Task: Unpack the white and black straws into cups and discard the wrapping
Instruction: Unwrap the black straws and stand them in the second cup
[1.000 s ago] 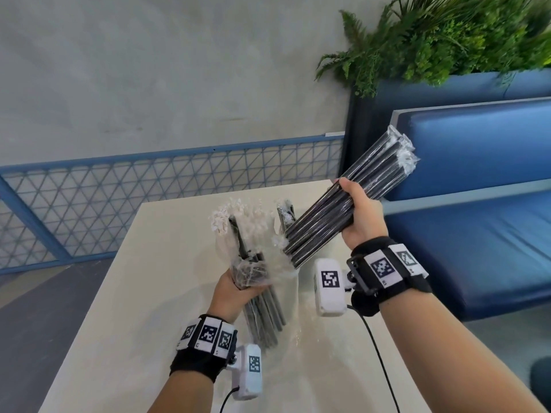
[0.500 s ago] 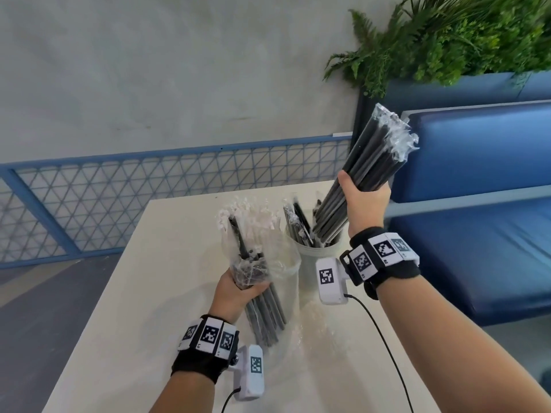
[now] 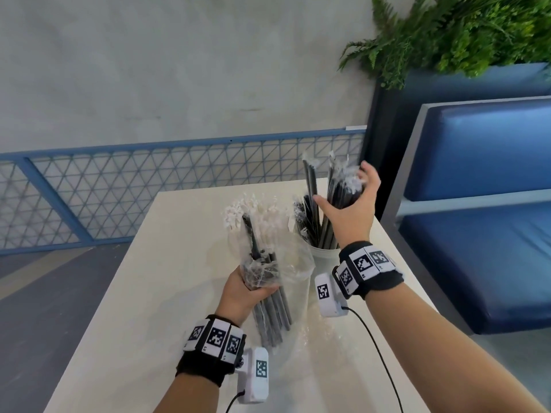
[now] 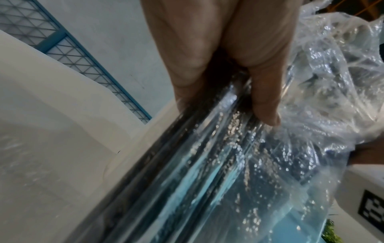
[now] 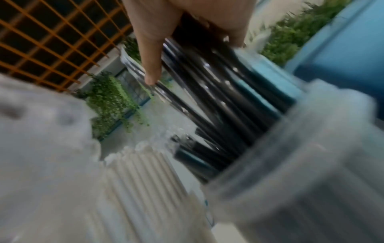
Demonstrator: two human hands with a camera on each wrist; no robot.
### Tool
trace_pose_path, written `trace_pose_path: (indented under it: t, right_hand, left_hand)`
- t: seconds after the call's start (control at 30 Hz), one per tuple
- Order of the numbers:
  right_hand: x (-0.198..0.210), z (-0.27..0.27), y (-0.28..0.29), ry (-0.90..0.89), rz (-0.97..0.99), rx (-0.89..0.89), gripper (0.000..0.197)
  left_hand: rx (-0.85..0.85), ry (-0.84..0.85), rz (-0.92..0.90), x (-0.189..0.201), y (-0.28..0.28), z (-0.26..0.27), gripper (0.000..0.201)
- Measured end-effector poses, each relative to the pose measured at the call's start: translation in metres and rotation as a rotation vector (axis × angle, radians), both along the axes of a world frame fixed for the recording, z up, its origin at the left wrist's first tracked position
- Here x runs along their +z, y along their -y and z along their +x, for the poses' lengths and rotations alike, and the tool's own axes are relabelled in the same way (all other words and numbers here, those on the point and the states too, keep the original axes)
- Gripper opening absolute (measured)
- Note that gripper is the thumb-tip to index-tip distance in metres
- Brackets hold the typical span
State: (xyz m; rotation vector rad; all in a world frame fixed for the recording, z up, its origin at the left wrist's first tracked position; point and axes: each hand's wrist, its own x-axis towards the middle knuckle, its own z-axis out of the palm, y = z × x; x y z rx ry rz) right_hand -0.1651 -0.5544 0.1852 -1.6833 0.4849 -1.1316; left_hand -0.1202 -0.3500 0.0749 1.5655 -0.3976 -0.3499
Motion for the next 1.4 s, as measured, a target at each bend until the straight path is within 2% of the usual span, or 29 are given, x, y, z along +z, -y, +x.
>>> trace_pose_path:
  t: [0.07,0.1,0.17,0.23,0.3,0.37,0.43,0.53,0.63,0.67,0.7,0.77,0.83,0.9,0.97,1.0,1.1,1.13,1.17,1.2,1.23,1.27,1.3,1.33,1.4]
  right_hand:
    - [0.010,0.004,0.001,0.065,-0.243,-0.013,0.088]
    - [0.014,0.009,0.003,0.034,-0.394,-0.011,0.083]
    - [0.018,0.018,0.008,-0.133,-0.683,0.002,0.064]
    - [0.012,0.027,0.013,-0.332,-0.820,0.058,0.045]
    - [0.003,0.032,0.015,-0.446,-0.807,0.139,0.030]
    - [-0.007,0.032,0.014,-0.439,-0.799,0.161,0.024]
    - [-0.017,0.029,0.013,-0.447,-0.783,0.163,0.026]
    - [-0.031,0.023,0.012,-0.554,-0.782,0.159,0.033]
    - [-0.026,0.019,0.010,-0.579,-0.762,0.132,0.040]
    - [-0.020,0.017,0.007,-0.526,-0.751,0.110,0.045]
    - [-0.011,0.016,0.003,-0.432,-0.781,0.093,0.048]
    - [0.004,0.015,-0.007,-0.286,-0.961,0.101,0.050]
    - [0.006,0.017,-0.016,-0.286,-1.153,0.136,0.044]
    - [0.001,0.020,-0.015,-0.333,-1.163,0.146,0.034]
    - [-0.007,0.021,-0.009,-0.397,-1.052,0.122,0.036]
    - [-0.008,0.019,-0.007,-0.472,-0.993,0.099,0.035]
    - [-0.010,0.013,0.002,-0.872,-0.876,0.023,0.034]
    - [-0.010,0.012,0.005,-0.916,-0.846,0.021,0.033]
    - [-0.010,0.011,0.008,-0.868,-0.796,0.031,0.031]
    - [-0.009,0.010,0.008,-0.726,-0.708,0.052,0.033]
    - [-0.006,0.008,0.007,-0.509,-0.645,0.075,0.038]
    - [-0.001,0.007,0.004,-0.296,-0.669,0.082,0.042]
    - [0.004,0.006,-0.002,-0.158,-0.770,0.072,0.044]
    - [0.010,0.007,-0.007,-0.096,-0.918,0.061,0.042]
    - [0.013,0.011,-0.015,-0.175,-1.155,0.055,0.035]
  left_hand:
    - [-0.004,-0.011,-0.019,0.001,0.001,0.000,0.073]
    - [-0.002,-0.021,-0.023,0.000,0.001,0.001,0.080]
    - [-0.001,-0.024,-0.021,-0.001,0.002,0.002,0.080]
    - [-0.004,-0.019,-0.016,-0.001,0.002,0.002,0.075]
    - [-0.005,-0.016,-0.009,0.000,0.001,0.002,0.075]
    - [-0.010,-0.012,-0.002,0.000,0.001,0.002,0.072]
    - [-0.015,-0.012,0.008,0.000,0.001,0.003,0.063]
    - [-0.008,-0.016,0.009,0.001,0.001,0.003,0.051]
    - [-0.005,-0.023,-0.002,0.002,0.000,0.002,0.052]
    - [-0.003,-0.026,-0.004,0.001,0.000,0.002,0.054]
    - [-0.002,-0.026,-0.005,0.001,0.001,0.002,0.056]
    - [-0.004,-0.033,-0.007,0.001,0.002,0.002,0.055]
    - [-0.008,-0.032,-0.001,0.001,0.004,0.002,0.052]
    - [-0.013,-0.022,0.002,0.000,0.005,0.002,0.052]
    - [-0.012,-0.009,0.006,0.000,0.005,0.002,0.052]
    - [-0.009,-0.002,0.010,0.001,0.004,0.001,0.051]
    - [-0.018,0.011,0.013,0.002,0.003,0.000,0.049]
    - [-0.018,0.009,0.012,0.002,0.003,0.000,0.050]
    - [-0.019,0.009,0.013,0.002,0.003,0.000,0.050]
    - [-0.019,0.009,0.017,0.001,0.003,0.001,0.050]
    - [-0.018,0.007,0.021,0.001,0.003,0.001,0.050]
    - [-0.015,-0.004,0.017,0.001,0.003,0.000,0.050]
    - [-0.016,-0.018,0.008,0.001,0.003,0.000,0.050]
    - [-0.017,-0.030,0.000,0.001,0.004,0.000,0.051]
    - [-0.015,-0.041,-0.001,0.001,0.004,0.000,0.051]
